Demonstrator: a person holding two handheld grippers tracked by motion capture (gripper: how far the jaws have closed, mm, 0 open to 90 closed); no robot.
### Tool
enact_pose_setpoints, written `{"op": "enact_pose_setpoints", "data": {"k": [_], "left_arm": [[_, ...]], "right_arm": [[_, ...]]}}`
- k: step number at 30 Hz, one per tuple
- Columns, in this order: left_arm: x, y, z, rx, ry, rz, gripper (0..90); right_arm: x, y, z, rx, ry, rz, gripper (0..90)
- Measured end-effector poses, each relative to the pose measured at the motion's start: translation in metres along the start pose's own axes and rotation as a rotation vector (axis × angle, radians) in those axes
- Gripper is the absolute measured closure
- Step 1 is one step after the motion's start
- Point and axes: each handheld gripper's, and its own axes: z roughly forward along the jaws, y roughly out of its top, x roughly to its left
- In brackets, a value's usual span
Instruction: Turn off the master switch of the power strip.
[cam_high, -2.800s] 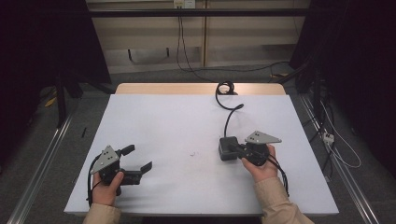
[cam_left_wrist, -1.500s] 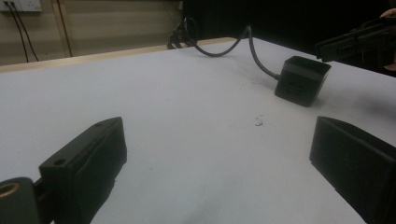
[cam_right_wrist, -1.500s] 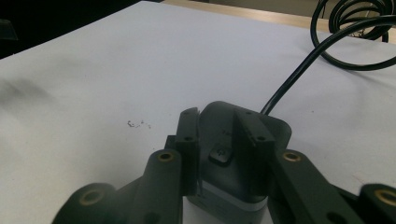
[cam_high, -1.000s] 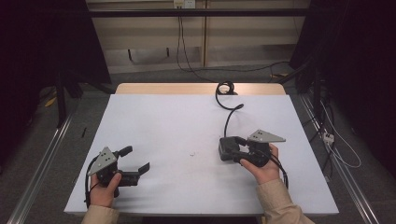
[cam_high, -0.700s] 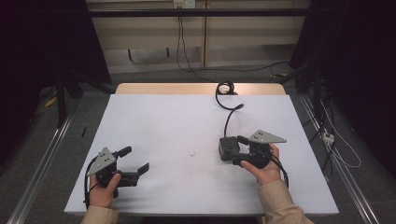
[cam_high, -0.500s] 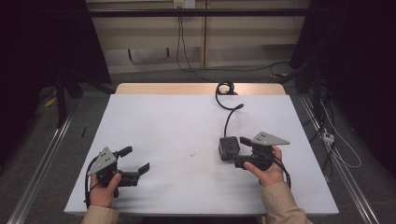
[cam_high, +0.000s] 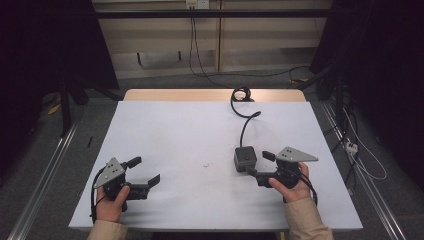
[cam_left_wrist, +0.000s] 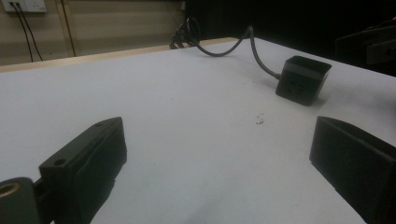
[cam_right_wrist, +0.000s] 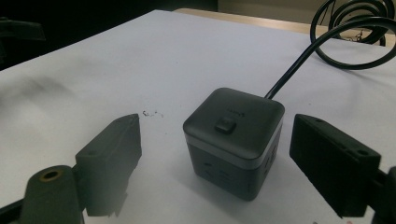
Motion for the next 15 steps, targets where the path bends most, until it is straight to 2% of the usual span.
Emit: {"op": "enact_pose_setpoints", "data": {"k": [15], "left_arm": [[-0.0005, -0.0001, -0.0006, 0.000, 0.004, -0.001, 3.6]], "right_arm": [[-0.0011, -0.0107, -0.0101, 0.007, 0.002, -0.009, 16.9]]}}
